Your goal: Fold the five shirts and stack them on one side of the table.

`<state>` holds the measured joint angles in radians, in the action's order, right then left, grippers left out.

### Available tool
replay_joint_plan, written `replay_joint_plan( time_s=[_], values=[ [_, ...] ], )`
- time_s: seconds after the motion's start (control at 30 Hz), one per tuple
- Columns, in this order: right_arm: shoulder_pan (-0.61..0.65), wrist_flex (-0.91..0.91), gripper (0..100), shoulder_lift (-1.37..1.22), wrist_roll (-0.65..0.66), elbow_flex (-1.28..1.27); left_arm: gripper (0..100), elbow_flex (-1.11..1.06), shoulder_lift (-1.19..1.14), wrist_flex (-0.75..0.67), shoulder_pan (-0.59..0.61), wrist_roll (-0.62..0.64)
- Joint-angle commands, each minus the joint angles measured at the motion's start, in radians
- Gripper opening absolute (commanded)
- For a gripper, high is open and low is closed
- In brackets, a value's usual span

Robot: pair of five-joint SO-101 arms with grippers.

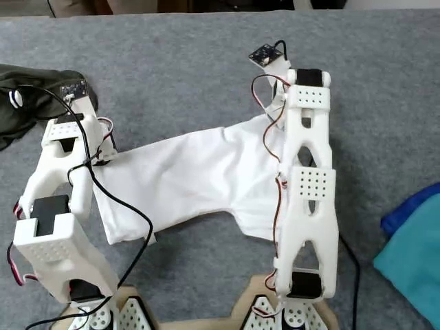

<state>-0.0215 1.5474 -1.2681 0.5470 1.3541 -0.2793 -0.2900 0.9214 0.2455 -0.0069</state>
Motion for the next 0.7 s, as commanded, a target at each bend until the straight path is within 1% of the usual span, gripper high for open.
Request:
replay_joint_plan(
  time_s=[0.0, 0.17, 0.3, 0.43, 0.53, 0.67],
  values=[
    [-0.025, 0.051, 0.5, -0.007, 0.006, 0.171, 2, 0.02, -0.004, 0.008, 0.04, -0.014],
    [-0.054, 0.126, 0.5, -0.004, 0.009, 0.323, 2, 0.021, -0.004, 0.006, 0.04, -0.011],
    [-0.058, 0.198, 0.5, 0.094, 0.048, 0.317, 2, 0.021, -0.004, 0.005, 0.041, -0.009],
    [-0.012, 0.238, 0.5, 0.189, 0.057, 0.302, 2, 0.021, -0.004, 0.005, 0.04, -0.008],
    [0.044, 0.239, 0.5, 0.197, 0.052, 0.252, 2, 0.02, -0.004, 0.003, 0.038, -0.008],
    [0.097, 0.241, 0.5, 0.208, -0.035, 0.15, 2, 0.009, -0.004, -0.025, 0.04, -0.008]
  ],
)
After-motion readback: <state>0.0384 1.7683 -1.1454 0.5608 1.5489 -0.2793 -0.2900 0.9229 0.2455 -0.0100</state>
